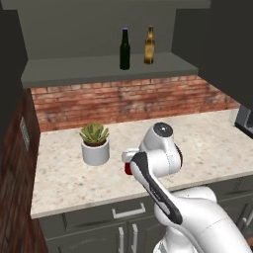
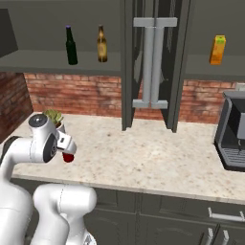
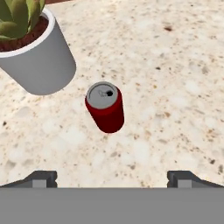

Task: Sort all alcoholic drinks to one cabinet, and non-alcoholic drinks to the other.

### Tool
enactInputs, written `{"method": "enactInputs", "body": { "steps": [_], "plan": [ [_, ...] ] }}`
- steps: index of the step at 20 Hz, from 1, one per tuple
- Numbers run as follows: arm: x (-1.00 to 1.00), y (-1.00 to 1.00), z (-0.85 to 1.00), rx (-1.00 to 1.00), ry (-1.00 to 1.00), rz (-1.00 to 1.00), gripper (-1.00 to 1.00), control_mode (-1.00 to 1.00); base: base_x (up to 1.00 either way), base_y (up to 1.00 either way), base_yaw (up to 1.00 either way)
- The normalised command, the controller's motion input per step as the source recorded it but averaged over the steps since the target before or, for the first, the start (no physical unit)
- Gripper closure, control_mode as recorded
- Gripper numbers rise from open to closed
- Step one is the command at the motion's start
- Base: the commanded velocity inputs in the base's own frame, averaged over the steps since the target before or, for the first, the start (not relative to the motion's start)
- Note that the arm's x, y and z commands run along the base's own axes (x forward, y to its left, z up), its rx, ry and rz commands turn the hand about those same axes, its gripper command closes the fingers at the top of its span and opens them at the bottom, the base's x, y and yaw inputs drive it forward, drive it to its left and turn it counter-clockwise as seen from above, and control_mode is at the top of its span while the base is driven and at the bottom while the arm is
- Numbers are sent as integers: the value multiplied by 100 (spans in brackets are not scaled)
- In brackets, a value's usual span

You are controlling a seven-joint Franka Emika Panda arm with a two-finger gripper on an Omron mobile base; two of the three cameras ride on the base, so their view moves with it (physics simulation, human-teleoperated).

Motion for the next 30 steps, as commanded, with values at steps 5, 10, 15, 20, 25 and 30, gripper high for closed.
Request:
{"method": "enactInputs", "body": {
  "steps": [5, 10, 15, 20, 25, 30],
  "plan": [
    [27, 1, -12, 0, 0, 0, -100, -100, 0, 0, 0],
    [26, 1, -12, 0, 0, 0, -100, -100, 0, 0, 0],
    [32, 8, -10, 0, 0, 0, -100, -100, 0, 0, 0],
    [24, 12, -15, 0, 0, 0, -100, -100, 0, 0, 0],
    [4, 13, -18, 0, 0, 0, -100, -100, 0, 0, 0],
    [1, 6, -19, 0, 0, 0, -100, -100, 0, 0, 0]
  ]
}}
